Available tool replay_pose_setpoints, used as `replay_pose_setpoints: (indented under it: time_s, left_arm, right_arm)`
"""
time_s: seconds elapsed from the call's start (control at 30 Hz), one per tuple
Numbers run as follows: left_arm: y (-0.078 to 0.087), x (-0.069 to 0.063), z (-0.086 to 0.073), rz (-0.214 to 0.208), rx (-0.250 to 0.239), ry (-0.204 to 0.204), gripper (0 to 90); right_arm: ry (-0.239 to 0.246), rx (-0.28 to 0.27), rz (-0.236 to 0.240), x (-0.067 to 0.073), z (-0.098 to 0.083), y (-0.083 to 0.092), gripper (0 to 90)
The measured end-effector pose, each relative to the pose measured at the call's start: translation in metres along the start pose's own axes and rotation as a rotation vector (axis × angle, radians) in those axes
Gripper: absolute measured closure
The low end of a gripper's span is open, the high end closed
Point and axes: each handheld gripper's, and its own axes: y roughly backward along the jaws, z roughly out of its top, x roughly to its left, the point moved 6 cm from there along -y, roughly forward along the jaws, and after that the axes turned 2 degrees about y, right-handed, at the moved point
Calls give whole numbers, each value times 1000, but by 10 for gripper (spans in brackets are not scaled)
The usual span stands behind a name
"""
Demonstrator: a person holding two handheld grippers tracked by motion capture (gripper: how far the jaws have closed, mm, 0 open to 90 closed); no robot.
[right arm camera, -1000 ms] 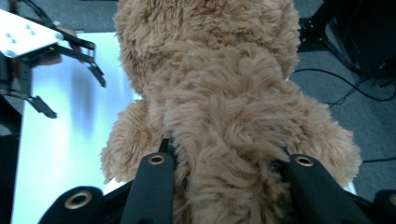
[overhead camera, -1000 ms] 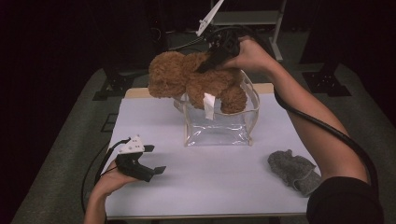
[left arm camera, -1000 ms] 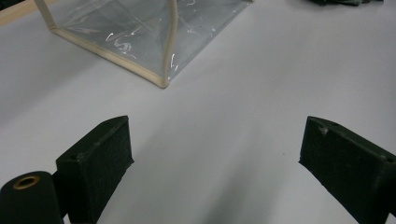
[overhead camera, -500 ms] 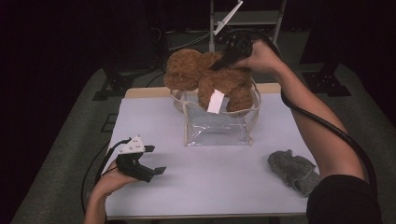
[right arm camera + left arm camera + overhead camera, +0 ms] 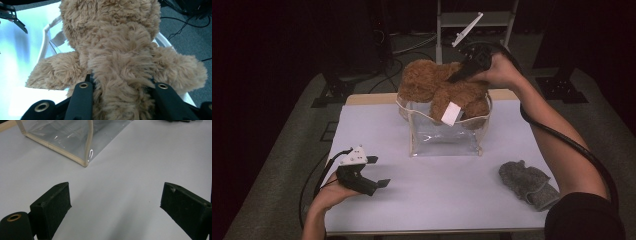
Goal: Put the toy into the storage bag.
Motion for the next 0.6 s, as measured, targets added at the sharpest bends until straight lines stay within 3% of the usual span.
replay_pose_setpoints:
  time_s: [0.47,0.6]
  left_arm:
    - [-2,-1,-2,-8,14,-3,84]
    - [0,-1,-1,-2,9,-3,84]
  right_arm:
    - [-18,20,24,5,-22,-14,657]
    - [-12,56,43,10,-30,-32,657]
